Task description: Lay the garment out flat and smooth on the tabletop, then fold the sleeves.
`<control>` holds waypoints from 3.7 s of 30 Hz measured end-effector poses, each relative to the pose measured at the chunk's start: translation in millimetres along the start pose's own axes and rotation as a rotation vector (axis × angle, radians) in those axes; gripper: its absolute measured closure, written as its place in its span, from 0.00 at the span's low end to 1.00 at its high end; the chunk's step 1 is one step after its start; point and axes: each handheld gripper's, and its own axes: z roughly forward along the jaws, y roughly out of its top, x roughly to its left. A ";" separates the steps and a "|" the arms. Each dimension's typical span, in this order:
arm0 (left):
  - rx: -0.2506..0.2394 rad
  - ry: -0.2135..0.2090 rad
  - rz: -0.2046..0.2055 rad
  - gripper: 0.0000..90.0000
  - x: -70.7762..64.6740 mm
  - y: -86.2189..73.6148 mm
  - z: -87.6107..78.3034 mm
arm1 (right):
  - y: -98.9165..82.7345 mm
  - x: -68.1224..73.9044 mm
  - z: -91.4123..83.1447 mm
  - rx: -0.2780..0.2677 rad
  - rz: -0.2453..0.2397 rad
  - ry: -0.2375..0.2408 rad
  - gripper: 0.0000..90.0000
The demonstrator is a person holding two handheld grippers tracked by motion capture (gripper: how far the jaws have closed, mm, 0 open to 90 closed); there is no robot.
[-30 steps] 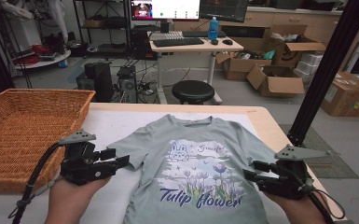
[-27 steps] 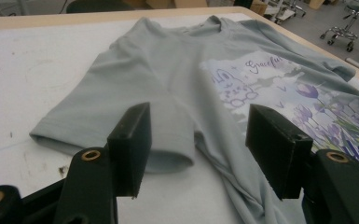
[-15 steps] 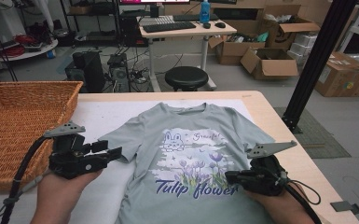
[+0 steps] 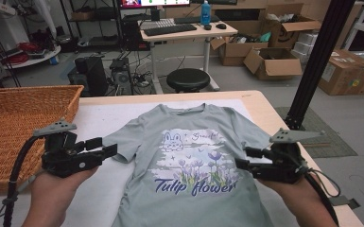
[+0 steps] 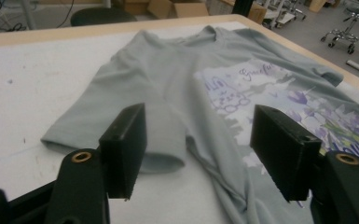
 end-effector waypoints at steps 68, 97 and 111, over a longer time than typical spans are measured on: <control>-0.040 -0.042 0.027 0.28 36.1 35.6 18.6 | 95.7 -13.9 69.2 0.151 -0.210 -0.114 0.94; -0.022 -0.030 0.010 0.29 42.3 31.3 25.6 | 67.6 2.4 134.2 0.312 -0.190 0.010 0.97; 0.038 -0.003 -0.010 0.29 50.0 28.2 56.1 | 81.2 13.4 114.6 0.175 -0.209 0.007 0.73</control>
